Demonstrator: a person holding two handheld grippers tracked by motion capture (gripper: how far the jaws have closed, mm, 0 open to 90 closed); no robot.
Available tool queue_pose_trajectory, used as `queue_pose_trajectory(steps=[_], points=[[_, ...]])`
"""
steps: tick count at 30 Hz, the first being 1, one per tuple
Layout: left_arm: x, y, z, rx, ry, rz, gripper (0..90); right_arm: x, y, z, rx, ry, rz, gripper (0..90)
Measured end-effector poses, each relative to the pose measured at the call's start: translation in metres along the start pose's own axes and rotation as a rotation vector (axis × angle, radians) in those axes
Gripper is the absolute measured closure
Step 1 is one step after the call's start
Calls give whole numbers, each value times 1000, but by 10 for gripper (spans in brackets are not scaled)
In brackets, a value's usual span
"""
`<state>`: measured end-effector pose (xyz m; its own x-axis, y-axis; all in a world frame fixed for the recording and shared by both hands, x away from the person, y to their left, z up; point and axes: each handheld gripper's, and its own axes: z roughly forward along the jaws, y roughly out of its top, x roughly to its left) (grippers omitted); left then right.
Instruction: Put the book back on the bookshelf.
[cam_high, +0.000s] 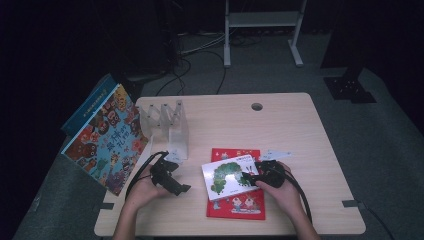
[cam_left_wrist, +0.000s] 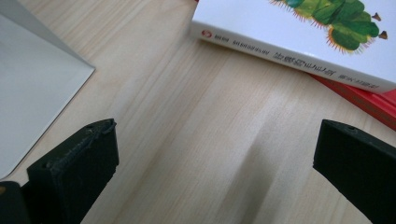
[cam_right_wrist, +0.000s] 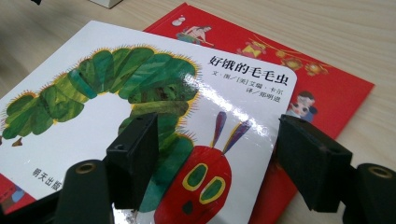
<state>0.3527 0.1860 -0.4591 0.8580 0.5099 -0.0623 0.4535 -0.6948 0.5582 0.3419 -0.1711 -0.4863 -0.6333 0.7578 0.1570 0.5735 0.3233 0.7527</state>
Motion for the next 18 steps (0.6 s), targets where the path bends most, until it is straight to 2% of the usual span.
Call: queue_pose_trajectory(steps=[11, 18], points=[[-8, 9, 6, -20, -47, 22, 0, 9, 16, 19, 13, 26, -26, 291], [-10, 12, 11, -16, -56, 20, 0, 17, 22, 30, 4, 51, -37, 292]])
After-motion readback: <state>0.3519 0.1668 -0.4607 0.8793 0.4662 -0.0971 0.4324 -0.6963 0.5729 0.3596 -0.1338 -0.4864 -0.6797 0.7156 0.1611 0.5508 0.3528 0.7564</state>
